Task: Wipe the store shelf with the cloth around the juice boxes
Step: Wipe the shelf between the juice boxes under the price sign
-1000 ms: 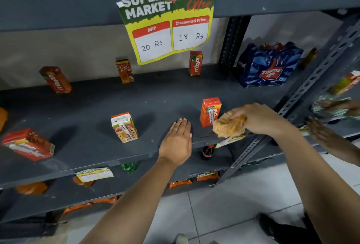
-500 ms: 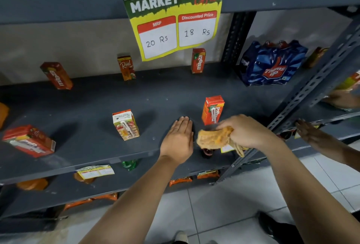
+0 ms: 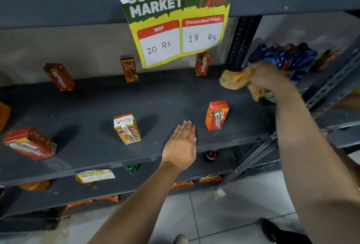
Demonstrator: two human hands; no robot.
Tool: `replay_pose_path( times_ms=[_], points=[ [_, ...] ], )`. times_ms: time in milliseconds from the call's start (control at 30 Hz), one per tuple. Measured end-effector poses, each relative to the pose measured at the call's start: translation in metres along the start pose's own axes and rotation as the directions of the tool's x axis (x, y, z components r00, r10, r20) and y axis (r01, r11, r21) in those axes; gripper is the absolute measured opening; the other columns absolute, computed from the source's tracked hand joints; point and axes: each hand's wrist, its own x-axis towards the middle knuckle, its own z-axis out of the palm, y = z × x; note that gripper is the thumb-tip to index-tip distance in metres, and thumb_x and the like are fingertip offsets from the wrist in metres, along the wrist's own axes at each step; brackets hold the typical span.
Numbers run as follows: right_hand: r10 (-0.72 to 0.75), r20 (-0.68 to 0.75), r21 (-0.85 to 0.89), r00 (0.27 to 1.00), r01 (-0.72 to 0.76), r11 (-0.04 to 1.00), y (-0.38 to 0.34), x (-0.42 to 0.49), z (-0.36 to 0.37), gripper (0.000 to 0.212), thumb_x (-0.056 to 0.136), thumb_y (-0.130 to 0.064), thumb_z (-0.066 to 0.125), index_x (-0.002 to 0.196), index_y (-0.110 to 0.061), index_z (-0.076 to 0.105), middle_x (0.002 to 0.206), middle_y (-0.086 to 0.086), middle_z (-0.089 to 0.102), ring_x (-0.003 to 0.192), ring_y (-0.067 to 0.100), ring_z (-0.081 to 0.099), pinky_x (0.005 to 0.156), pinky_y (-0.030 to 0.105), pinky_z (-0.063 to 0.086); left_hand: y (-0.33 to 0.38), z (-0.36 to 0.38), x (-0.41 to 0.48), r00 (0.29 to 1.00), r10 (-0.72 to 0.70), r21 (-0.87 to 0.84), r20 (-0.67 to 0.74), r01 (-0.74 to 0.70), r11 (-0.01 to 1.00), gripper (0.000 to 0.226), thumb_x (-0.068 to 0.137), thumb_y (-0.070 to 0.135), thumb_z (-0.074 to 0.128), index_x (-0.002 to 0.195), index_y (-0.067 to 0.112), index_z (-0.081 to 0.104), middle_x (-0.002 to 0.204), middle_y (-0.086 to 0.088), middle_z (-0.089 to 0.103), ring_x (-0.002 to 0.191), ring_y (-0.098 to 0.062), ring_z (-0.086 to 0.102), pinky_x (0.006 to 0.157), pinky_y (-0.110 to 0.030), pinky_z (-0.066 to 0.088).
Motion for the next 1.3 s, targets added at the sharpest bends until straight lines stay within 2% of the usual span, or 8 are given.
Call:
replay_pose_path(
  times_ms=[200,367,567,667,767,900,1233,1300],
  points=[
    [-0.329,0.374,-0.07,0.867,0.38,0.922,-0.064,0.06,0.071,0.056,0.083,0.008,0.055,0.127,-0.024,0.064,0.135,0.006,0.06,0.118,0.023,0.057,0.106,0.038,0.044,0.002,-0.003,0.002,1.0,0.01,-0.015,-0.021,-0.011,1.0,0.046,0.097,0.018,0.04,0.138,-0.004,0.043,0.144,-0.022,0.045,0.137,-0.033,0.038,0.117,-0.04,0.018],
    [-0.36,0.553,-0.208,0.752,0.543,0.814,-0.06,0.065,0.105,0.053,0.09,0.01,0.043,0.123,-0.024,0.067,0.153,0.001,0.041,0.137,0.028,0.039,0.117,0.038,0.028,0.001,-0.001,0.002,0.999,0.006,-0.015,-0.031,-0.007,1.0,0.046,0.095,0.017,0.045,0.136,-0.004,0.046,0.142,-0.022,0.048,0.135,-0.033,0.041,0.116,-0.041,0.022],
    [-0.106,0.433,-0.256,0.895,0.235,0.938,0.0,0.055,0.071,0.019,0.092,-0.008,0.054,0.098,-0.005,0.072,0.106,0.015,0.069,0.096,0.032,0.066,0.086,0.037,0.054,0.002,0.0,0.001,1.0,-0.005,0.019,-0.015,0.005,1.0,0.048,0.099,0.021,0.037,0.141,-0.001,0.04,0.147,-0.019,0.042,0.14,-0.029,0.034,0.118,-0.038,0.014],
    [0.11,0.38,-0.499,0.919,0.103,0.861,0.023,0.048,0.049,0.012,0.09,-0.01,0.054,0.082,-0.006,0.062,0.083,0.009,0.061,0.068,0.02,0.056,0.054,0.025,0.043,0.002,0.001,0.002,1.0,-0.011,0.026,-0.004,0.011,1.0,0.049,0.1,0.023,0.034,0.143,0.0,0.037,0.15,-0.018,0.039,0.142,-0.028,0.031,0.118,-0.037,0.01],
    [0.105,0.367,-0.398,0.924,0.054,0.916,0.027,0.063,0.037,0.014,0.09,-0.009,0.057,0.081,-0.006,0.067,0.088,0.011,0.064,0.075,0.022,0.06,0.062,0.027,0.049,0.003,0.0,0.002,1.0,-0.012,0.046,0.022,0.011,0.999,0.05,0.099,0.024,0.028,0.142,-0.001,0.039,0.148,-0.018,0.041,0.14,-0.029,0.034,0.117,-0.038,0.013],
    [-0.083,0.058,-0.039,0.995,0.086,0.996,0.009,0.103,0.038,0.028,0.088,-0.002,0.053,0.103,-0.009,0.075,0.101,0.015,0.072,0.093,0.03,0.066,0.089,0.038,0.054,0.005,-0.003,0.003,0.999,-0.017,0.043,0.03,0.015,0.999,0.053,0.096,0.025,0.023,0.137,-0.001,0.046,0.141,-0.019,0.05,0.134,-0.029,0.043,0.115,-0.04,0.02],
    [-0.069,0.054,-0.103,0.996,0.074,0.992,0.033,0.077,0.098,0.039,0.09,-0.022,0.053,0.126,-0.011,0.063,0.135,0.012,0.058,0.125,0.029,0.053,0.089,0.014,0.045,0.003,0.0,0.003,1.0,-0.018,0.078,0.004,0.017,0.997,0.048,0.096,0.022,0.035,0.136,-0.002,0.047,0.141,-0.019,0.05,0.134,-0.029,0.043,0.115,-0.039,0.019],
    [-0.016,-0.015,-0.112,1.0,0.015,0.994,0.045,0.049,0.104,0.041,0.09,-0.027,0.052,0.127,-0.015,0.061,0.135,0.014,0.057,0.123,0.033,0.053,0.095,0.026,0.045,0.004,0.0,0.002,1.0,-0.013,0.069,0.005,0.012,0.998,0.048,0.097,0.021,0.036,0.139,-0.002,0.042,0.145,-0.019,0.045,0.137,-0.03,0.039,0.116,-0.038,0.015]
  ],
)
